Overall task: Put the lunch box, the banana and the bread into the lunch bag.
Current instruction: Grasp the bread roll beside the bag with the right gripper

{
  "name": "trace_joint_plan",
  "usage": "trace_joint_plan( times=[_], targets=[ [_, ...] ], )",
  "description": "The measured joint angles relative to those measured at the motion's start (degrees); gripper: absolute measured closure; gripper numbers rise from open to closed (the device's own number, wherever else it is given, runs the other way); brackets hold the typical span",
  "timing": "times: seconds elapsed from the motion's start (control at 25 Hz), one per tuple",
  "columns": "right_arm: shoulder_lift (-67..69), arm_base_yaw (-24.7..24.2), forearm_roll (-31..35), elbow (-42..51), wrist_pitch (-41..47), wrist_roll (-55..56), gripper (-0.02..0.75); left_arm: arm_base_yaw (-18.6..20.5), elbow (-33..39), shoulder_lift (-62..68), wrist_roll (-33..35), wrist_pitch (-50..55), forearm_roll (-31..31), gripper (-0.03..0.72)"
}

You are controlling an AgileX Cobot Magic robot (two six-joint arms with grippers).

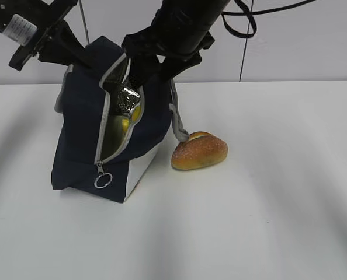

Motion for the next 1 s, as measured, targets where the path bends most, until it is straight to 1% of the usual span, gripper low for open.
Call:
trace_joint_plan(
  times=[0.12, 0.28, 0.56, 0.68, 0.84, 1.0],
  targets=[
    [-0.2, 0.0, -3.2, -1.0, 2.9, 2.2, 0.243, 0.0, 0.0, 0.0, 0.0, 0.0, 0.0, 0.691],
    [-1.8, 0.0, -5.9, -1.1, 6.2, 3.6, 0.244, 0.0, 0.0, 0.0, 0.0, 0.0, 0.0, 0.691],
    [-7.7, 0.0, -13.3, -0.7, 7.4, 8.0, 0.244, 0.0, 0.0, 0.0, 0.0, 0.0, 0.0, 0.691],
    [-11.1, 0.0, -17.2, 1.9, 7.5, 9.3, 0.244, 0.0, 0.0, 0.0, 0.0, 0.0, 0.1, 0.691],
    [-14.6, 0.0, -21.4, 7.5, 7.6, 11.1, 0.244, 0.0, 0.0, 0.0, 0.0, 0.0, 0.1, 0.691],
    [-16.4, -0.5, -23.2, 14.2, 7.6, 12.9, 0.244, 0.0, 0.0, 0.0, 0.0, 0.0, 0.1, 0.691]
  ],
)
